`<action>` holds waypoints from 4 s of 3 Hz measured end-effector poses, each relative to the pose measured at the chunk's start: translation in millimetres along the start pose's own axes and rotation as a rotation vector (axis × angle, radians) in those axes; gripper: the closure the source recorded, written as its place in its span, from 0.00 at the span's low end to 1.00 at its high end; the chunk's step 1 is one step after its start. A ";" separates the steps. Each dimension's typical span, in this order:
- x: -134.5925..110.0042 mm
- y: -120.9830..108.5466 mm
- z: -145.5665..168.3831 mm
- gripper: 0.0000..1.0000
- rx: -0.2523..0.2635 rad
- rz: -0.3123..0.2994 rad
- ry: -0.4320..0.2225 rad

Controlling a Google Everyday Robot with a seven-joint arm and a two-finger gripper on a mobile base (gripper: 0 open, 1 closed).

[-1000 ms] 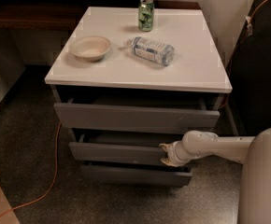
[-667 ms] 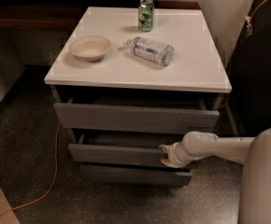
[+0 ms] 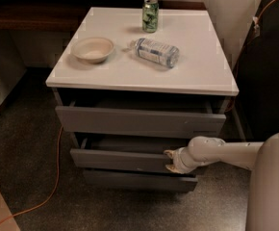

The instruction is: Open middle drawer

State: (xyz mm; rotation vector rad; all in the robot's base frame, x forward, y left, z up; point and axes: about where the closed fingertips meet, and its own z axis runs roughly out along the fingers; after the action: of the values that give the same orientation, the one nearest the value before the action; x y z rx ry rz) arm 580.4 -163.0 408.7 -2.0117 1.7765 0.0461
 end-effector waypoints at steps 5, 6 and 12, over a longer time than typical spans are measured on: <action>0.0 0.2 0.0 0.98 0.000 0.000 0.000; -0.3 -0.1 -0.8 1.00 0.000 0.000 0.000; -1.6 7.8 -1.2 0.09 -0.014 0.006 0.007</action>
Offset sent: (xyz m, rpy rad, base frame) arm -0.1667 -0.0148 -0.0265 -0.0734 0.1578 -0.1194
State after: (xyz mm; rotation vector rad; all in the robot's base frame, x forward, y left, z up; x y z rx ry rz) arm 572.4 -162.4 407.9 -2.0189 1.7917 0.0532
